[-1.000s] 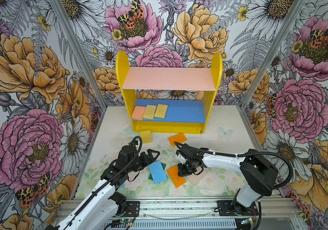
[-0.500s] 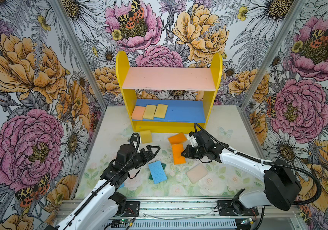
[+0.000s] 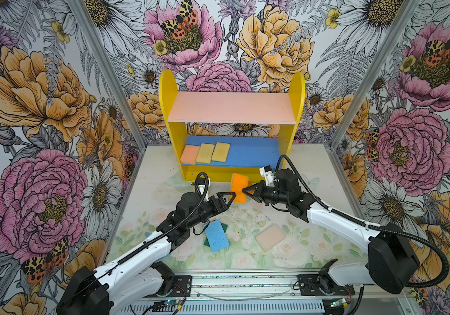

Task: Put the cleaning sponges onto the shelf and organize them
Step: 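Grasp and lift the orange sponge with the right gripper, then carry the orange sponge to the shelf with the right gripper while left follows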

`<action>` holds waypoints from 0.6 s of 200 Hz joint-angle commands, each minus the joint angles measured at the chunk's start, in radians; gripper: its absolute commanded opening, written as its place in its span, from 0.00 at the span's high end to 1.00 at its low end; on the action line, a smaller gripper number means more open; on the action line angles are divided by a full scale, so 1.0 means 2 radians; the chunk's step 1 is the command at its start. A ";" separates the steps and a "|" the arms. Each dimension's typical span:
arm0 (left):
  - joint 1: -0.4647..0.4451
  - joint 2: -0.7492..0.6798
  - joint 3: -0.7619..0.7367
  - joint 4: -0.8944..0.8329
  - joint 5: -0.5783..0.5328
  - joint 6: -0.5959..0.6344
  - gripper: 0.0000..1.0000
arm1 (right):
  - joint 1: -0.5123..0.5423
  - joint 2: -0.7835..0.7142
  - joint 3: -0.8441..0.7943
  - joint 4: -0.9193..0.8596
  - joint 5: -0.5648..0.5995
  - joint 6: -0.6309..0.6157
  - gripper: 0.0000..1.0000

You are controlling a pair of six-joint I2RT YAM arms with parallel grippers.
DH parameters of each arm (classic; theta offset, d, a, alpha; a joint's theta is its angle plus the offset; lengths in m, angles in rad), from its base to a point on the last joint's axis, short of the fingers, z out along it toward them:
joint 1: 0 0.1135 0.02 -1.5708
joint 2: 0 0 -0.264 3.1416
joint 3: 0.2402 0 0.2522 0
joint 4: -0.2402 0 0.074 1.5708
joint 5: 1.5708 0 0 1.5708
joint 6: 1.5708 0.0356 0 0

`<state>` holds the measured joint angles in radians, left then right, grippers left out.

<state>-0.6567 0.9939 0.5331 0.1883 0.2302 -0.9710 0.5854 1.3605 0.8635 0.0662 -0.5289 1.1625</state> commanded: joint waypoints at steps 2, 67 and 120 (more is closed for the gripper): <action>-0.008 0.018 0.017 0.053 -0.004 0.003 0.26 | -0.001 -0.024 -0.002 0.027 -0.013 0.013 1.00; -0.014 0.041 0.023 0.076 -0.006 -0.002 0.79 | -0.004 -0.036 -0.016 0.036 -0.013 0.020 1.00; 0.001 0.057 0.040 0.072 0.000 -0.011 0.97 | -0.024 -0.065 -0.037 0.031 -0.022 -0.005 0.51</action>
<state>-0.6754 1.0992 0.5793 0.3050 0.2314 -0.9890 0.5507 1.2808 0.8055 0.1108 -0.5476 1.1851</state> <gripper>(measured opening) 0.047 0.407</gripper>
